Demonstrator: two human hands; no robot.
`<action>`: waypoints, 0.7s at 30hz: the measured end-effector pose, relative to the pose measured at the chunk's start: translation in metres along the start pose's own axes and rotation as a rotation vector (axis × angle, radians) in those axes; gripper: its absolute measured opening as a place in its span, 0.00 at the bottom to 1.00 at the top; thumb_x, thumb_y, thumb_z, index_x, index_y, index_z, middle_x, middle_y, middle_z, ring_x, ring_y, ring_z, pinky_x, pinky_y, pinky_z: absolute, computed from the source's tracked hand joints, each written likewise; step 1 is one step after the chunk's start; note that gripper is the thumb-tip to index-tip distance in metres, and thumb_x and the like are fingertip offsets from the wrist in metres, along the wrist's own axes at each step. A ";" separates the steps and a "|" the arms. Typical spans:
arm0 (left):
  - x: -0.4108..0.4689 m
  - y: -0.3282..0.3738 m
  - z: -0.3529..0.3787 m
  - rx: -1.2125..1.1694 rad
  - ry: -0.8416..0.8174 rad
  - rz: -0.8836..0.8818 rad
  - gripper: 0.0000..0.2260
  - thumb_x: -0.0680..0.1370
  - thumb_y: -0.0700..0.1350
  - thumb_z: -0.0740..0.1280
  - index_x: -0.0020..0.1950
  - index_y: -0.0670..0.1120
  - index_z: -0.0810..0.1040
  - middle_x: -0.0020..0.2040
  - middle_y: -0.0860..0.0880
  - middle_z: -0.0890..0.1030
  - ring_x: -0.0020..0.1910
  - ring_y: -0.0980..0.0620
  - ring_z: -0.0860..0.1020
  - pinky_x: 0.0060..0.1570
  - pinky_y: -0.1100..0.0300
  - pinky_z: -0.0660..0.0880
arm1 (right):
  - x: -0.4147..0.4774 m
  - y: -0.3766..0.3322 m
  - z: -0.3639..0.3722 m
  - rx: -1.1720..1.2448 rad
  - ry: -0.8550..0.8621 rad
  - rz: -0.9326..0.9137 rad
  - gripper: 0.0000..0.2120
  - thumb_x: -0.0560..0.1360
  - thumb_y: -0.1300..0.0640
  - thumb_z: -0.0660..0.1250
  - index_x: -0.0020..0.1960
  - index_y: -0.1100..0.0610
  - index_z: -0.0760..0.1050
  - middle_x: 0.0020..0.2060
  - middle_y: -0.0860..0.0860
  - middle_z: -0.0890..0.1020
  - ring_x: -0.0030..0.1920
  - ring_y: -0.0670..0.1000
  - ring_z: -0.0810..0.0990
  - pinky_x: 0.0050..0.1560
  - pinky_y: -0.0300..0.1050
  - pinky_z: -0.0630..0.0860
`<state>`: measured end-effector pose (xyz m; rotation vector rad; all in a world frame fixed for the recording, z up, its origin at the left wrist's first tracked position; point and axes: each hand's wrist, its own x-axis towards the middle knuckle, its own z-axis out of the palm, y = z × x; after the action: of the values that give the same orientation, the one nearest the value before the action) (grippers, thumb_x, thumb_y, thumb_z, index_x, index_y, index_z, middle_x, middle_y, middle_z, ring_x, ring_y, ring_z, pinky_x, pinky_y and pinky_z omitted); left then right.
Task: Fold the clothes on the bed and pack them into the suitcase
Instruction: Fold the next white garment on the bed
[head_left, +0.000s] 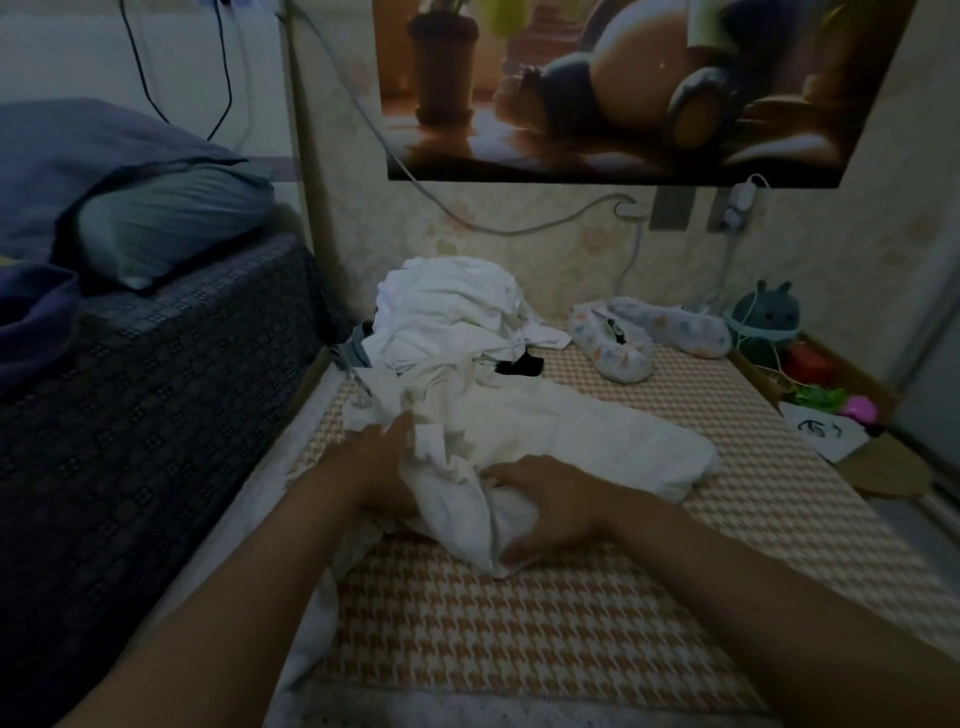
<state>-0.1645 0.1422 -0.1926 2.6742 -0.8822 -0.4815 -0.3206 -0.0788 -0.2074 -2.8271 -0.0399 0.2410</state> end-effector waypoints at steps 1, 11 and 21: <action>0.001 -0.002 0.004 -0.044 -0.021 0.007 0.54 0.57 0.75 0.67 0.78 0.55 0.52 0.75 0.49 0.64 0.71 0.46 0.65 0.71 0.48 0.63 | 0.003 -0.007 0.009 -0.084 0.005 -0.035 0.42 0.66 0.32 0.70 0.74 0.41 0.59 0.65 0.48 0.70 0.64 0.50 0.69 0.66 0.47 0.67; -0.042 0.080 0.006 -0.085 0.264 0.528 0.23 0.72 0.51 0.73 0.64 0.58 0.70 0.53 0.53 0.79 0.50 0.51 0.78 0.48 0.53 0.78 | -0.035 0.035 -0.044 -0.522 0.078 0.382 0.15 0.81 0.52 0.58 0.65 0.54 0.72 0.65 0.54 0.73 0.66 0.56 0.72 0.66 0.49 0.65; -0.064 0.056 0.046 0.514 -0.115 0.238 0.45 0.69 0.64 0.71 0.77 0.57 0.48 0.77 0.49 0.54 0.74 0.44 0.57 0.72 0.47 0.59 | -0.077 0.011 -0.040 0.259 0.094 0.138 0.24 0.76 0.42 0.66 0.70 0.44 0.70 0.69 0.45 0.71 0.69 0.48 0.69 0.69 0.44 0.65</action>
<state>-0.2600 0.1311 -0.1993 2.9440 -1.5153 -0.3971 -0.3893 -0.1054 -0.1603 -2.5813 0.1937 0.1325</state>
